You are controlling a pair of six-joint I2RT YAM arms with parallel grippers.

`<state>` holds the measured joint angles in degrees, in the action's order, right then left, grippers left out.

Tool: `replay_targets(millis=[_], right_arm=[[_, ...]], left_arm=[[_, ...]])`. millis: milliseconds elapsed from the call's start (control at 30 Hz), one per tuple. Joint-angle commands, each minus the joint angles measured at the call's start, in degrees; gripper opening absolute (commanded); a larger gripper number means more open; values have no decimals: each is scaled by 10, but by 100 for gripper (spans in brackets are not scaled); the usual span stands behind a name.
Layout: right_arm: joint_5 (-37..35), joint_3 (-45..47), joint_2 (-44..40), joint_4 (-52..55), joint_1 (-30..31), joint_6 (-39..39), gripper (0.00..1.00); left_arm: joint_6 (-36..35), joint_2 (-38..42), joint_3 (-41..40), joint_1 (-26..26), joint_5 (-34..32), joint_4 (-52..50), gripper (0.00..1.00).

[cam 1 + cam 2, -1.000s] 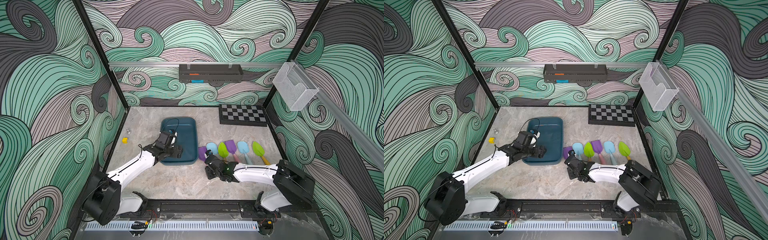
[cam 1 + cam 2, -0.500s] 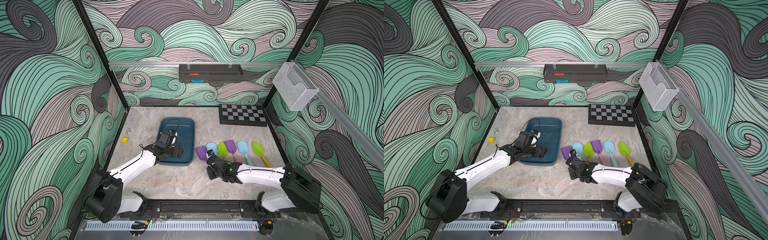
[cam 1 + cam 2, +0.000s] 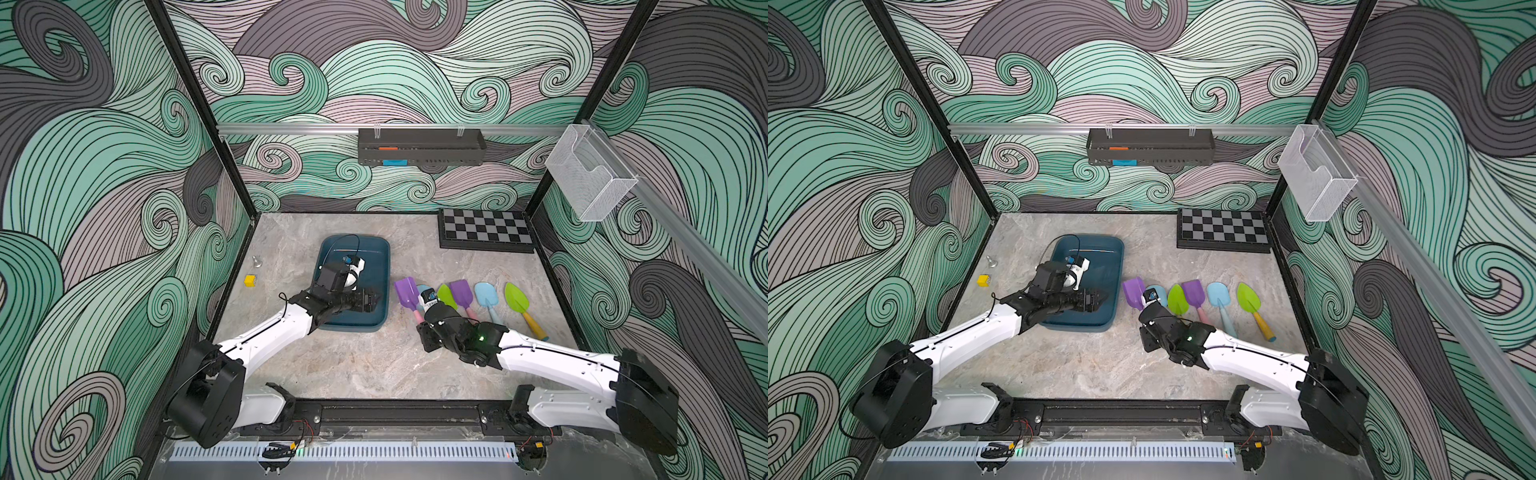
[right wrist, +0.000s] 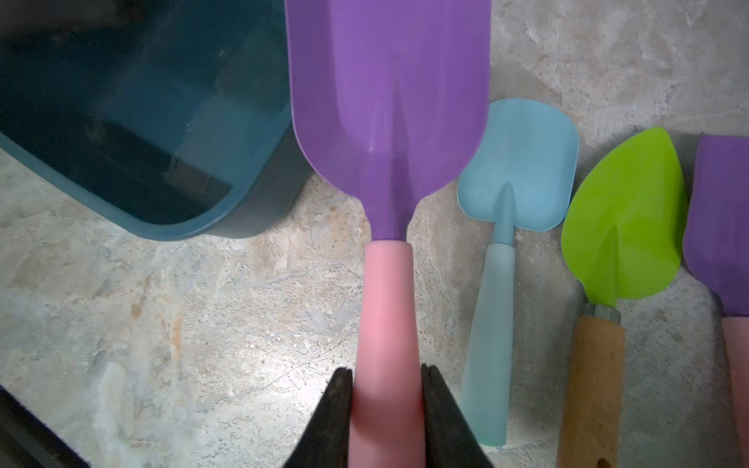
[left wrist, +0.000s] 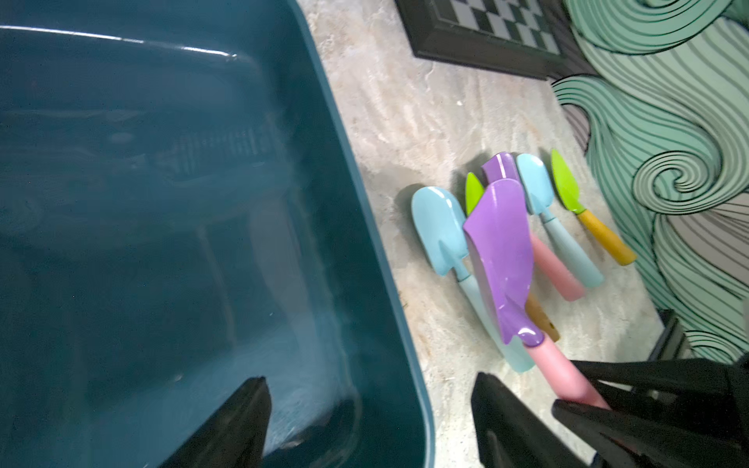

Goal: Put the shovel into the storage box
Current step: Pick up the shovel from the center of the board.

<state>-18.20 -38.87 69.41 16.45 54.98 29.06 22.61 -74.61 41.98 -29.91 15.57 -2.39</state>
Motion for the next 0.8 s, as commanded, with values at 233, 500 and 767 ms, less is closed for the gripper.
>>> replay_targets(millis=[233,500,767], right_arm=[[-8,-61,26,-4,32,-28,0],[-8,-69,33,-12,48,-28,0],[-7,-72,41,-23,49,-35,0]], left_arm=[[33,-15,20,-36,30,75,80],[44,-43,37,-44,31,85,43],[54,-65,52,-47,51,94,11]])
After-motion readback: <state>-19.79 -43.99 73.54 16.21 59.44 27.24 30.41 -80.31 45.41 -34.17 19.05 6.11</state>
